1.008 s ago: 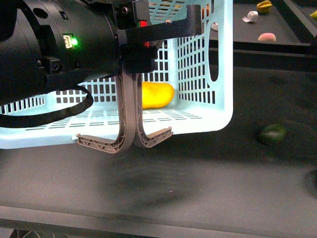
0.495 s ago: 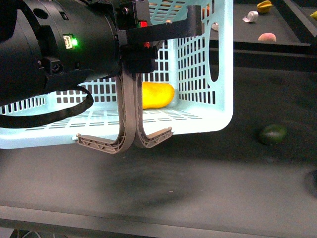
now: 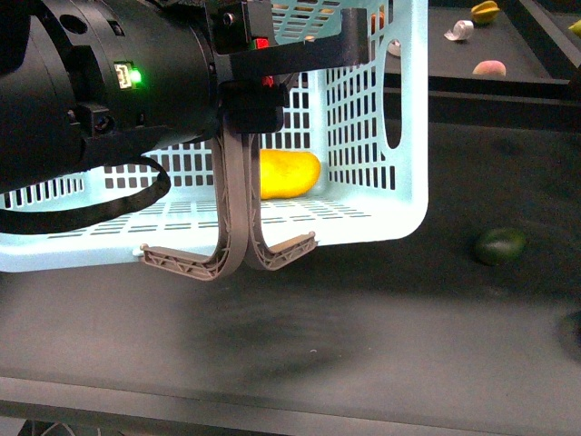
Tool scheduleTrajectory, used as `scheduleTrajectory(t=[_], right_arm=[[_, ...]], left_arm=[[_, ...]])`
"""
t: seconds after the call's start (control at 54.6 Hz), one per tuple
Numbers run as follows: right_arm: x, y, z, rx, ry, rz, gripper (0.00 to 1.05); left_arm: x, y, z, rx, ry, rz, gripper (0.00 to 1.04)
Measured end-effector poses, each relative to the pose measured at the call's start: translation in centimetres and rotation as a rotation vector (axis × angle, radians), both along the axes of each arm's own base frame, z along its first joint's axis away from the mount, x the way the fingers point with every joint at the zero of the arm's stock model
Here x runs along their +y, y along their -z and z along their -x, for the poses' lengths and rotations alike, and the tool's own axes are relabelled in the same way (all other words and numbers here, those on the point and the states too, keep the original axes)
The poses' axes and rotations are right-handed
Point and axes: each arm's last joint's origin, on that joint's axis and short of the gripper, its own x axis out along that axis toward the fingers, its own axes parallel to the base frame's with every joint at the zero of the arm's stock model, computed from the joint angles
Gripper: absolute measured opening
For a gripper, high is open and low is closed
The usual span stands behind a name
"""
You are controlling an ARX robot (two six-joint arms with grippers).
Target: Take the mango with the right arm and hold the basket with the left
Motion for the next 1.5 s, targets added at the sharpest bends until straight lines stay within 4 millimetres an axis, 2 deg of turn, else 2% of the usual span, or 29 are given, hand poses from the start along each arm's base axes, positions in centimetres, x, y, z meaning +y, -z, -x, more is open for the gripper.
scheduleTrajectory(t=[0.147, 0.403, 0.495, 0.733, 0.879, 1.044, 1.209, 1.338, 1.502], right_arm=[[0.0, 0.0, 0.0, 0.000, 0.000, 0.000, 0.60], [0.0, 0.0, 0.0, 0.000, 0.000, -0.001, 0.98], [0.0, 0.0, 0.0, 0.000, 0.000, 0.000, 0.96], [0.0, 0.0, 0.0, 0.000, 0.000, 0.000, 0.96], [0.0, 0.0, 0.0, 0.000, 0.000, 0.000, 0.96], [0.0, 0.0, 0.0, -0.001, 0.000, 0.000, 0.96], [0.0, 0.0, 0.0, -0.001, 0.000, 0.000, 0.96], [0.0, 0.0, 0.0, -0.001, 0.000, 0.000, 0.96], [0.0, 0.0, 0.0, -0.001, 0.000, 0.000, 0.96]], left_arm=[[0.0, 0.0, 0.0, 0.000, 0.000, 0.000, 0.04], [0.0, 0.0, 0.0, 0.000, 0.000, 0.000, 0.04], [0.0, 0.0, 0.0, 0.000, 0.000, 0.000, 0.04], [0.0, 0.0, 0.0, 0.000, -0.001, -0.001, 0.04], [-0.4, 0.2, -0.8, -0.031, -0.151, -0.033, 0.04], [-0.4, -0.2, -3.8, 0.005, -0.263, 0.057, 0.04], [0.8, 0.3, -7.0, 0.067, -0.409, 0.214, 0.04], [3.6, 1.4, -11.0, 0.165, -0.604, 0.424, 0.04], [6.7, 2.8, -13.9, 0.259, -0.793, 0.605, 0.04]])
